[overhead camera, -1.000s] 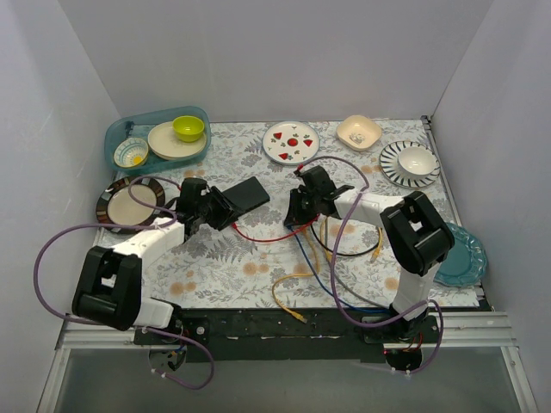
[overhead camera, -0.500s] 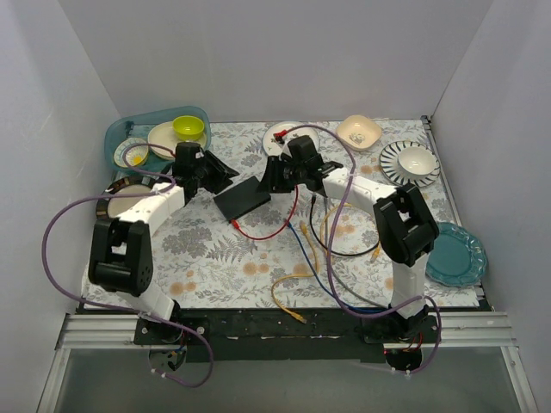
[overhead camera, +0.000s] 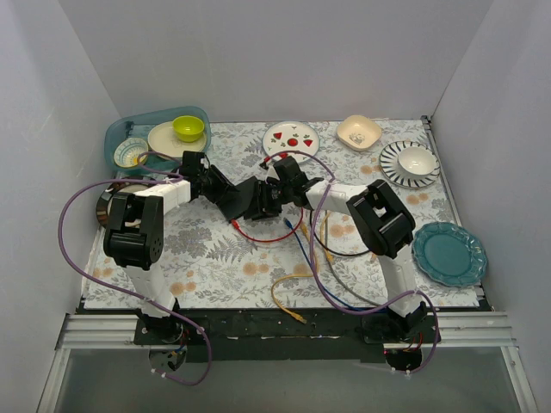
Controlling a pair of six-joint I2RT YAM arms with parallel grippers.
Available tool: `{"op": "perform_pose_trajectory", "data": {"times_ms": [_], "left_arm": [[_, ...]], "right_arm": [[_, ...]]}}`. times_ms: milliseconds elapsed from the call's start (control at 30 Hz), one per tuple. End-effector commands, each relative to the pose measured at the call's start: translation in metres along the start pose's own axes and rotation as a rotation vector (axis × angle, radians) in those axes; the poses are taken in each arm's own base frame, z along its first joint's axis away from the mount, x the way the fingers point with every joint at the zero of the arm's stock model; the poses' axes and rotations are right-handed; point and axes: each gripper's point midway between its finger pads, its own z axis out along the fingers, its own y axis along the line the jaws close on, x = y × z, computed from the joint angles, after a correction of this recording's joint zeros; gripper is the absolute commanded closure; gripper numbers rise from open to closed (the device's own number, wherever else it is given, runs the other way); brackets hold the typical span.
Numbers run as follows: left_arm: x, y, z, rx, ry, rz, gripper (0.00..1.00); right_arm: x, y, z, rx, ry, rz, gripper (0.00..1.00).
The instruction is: Pull the plug from the switch port
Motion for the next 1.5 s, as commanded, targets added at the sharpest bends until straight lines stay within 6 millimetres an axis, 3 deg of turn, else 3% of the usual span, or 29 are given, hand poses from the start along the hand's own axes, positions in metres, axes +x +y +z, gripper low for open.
{"op": "perform_pose_trajectory", "data": {"times_ms": [0,267,667,1000,1133,1333,1467], "left_arm": [[-0.004,0.025,0.005,-0.08,0.0,-0.013,0.66],[-0.033,0.033,-0.007,-0.062,-0.047,-0.072,0.66],[-0.017,0.039,-0.005,-0.035,0.0,-0.085,0.66],[-0.011,0.042,-0.007,-0.029,0.013,-0.085,0.67],[-0.013,0.043,-0.009,-0.037,0.002,-0.072,0.67],[-0.053,0.047,-0.02,-0.105,-0.144,-0.127,0.67],[-0.078,0.041,-0.011,-0.104,-0.18,-0.15,0.66]], "right_arm": [[-0.005,0.021,0.017,-0.095,0.005,-0.002,0.51],[0.003,0.026,0.042,-0.123,0.046,0.056,0.52],[-0.008,0.021,0.059,-0.155,-0.007,0.201,0.56],[-0.015,0.018,0.064,-0.199,-0.058,0.346,0.74],[-0.014,0.014,0.064,-0.211,-0.069,0.39,0.75],[-0.005,0.008,0.06,-0.176,-0.053,0.375,0.75],[0.004,0.005,0.053,-0.15,-0.032,0.357,0.75]]}}
